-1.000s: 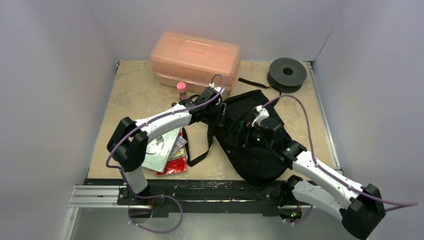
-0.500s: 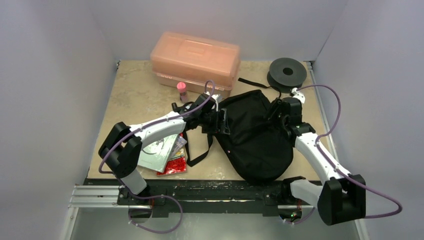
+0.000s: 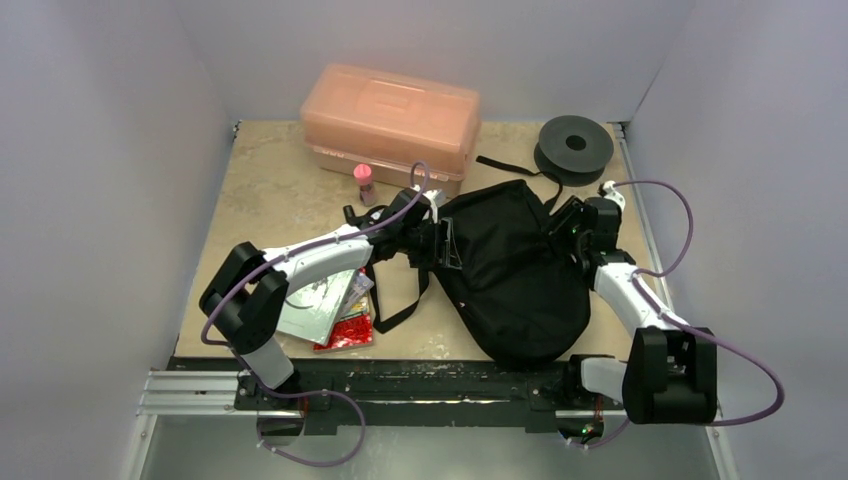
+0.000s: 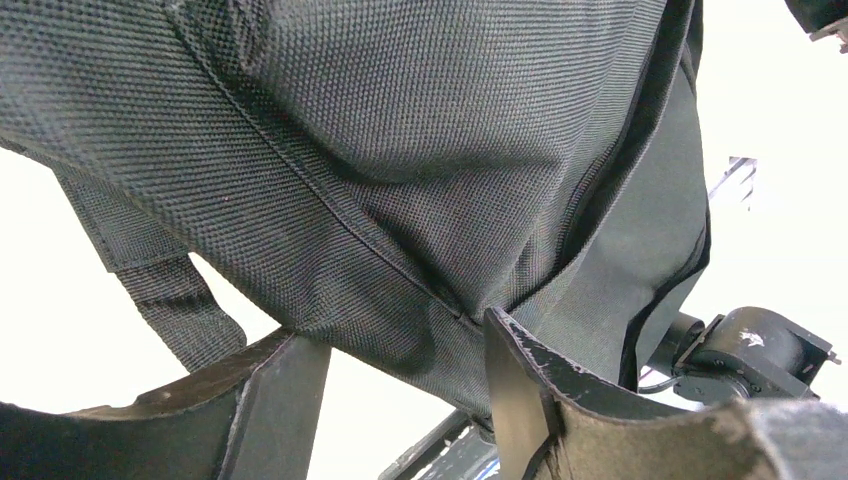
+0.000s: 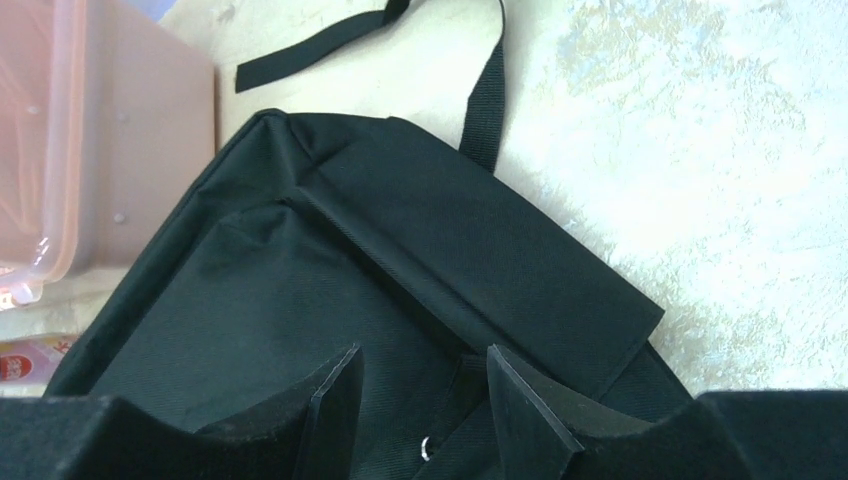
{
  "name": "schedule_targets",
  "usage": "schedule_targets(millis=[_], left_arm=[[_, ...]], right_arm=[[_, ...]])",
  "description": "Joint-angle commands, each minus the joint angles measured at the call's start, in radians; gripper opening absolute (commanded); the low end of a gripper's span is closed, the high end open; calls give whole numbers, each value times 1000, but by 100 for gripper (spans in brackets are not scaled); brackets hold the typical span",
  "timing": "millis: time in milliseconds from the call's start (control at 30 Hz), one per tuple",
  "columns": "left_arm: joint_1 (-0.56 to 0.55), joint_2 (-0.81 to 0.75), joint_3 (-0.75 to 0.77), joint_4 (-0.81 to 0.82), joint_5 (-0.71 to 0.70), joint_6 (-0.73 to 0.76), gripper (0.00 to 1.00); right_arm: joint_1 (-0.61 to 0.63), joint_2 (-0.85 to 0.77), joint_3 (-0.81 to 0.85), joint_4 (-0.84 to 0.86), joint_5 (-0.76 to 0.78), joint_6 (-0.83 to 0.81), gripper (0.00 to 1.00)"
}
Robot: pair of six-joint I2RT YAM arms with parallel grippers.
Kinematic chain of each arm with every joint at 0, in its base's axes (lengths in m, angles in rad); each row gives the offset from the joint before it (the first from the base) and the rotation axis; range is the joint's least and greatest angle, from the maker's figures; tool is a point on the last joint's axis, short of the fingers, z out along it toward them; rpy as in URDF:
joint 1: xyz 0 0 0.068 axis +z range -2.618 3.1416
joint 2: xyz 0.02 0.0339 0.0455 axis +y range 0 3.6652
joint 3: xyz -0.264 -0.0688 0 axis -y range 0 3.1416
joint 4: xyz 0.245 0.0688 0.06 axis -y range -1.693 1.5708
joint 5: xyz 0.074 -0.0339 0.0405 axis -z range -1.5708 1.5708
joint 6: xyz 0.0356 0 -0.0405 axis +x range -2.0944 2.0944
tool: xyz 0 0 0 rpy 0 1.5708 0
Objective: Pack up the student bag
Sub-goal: Unzip the student bag at the center of the board.
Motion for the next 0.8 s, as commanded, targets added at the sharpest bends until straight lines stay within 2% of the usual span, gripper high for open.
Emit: schedule_targets(millis=[0, 200, 233, 400, 533, 600, 767], left_arm=[[1, 4, -1, 51, 40, 10, 55], [1, 13, 1, 55, 52, 12, 53], [1, 14, 1, 56, 56, 12, 53], [1, 16, 3, 58, 66, 16, 52], [1, 24, 10, 69, 72, 17, 51], [1, 32, 16, 75, 79, 15, 49], [0, 45, 20, 108, 82, 1, 40]], right_arm=[[-50, 34, -30, 110, -85, 9, 52], [-67, 108, -30, 152, -132, 9, 52], [-67, 116, -35, 166, -141, 4, 42], [-67, 139, -31, 174, -173, -24, 31], [-67, 79, -46, 156, -166, -40, 14], [-66, 31, -53, 140, -166, -43, 1], [-51, -19, -54, 85, -213, -91, 0]])
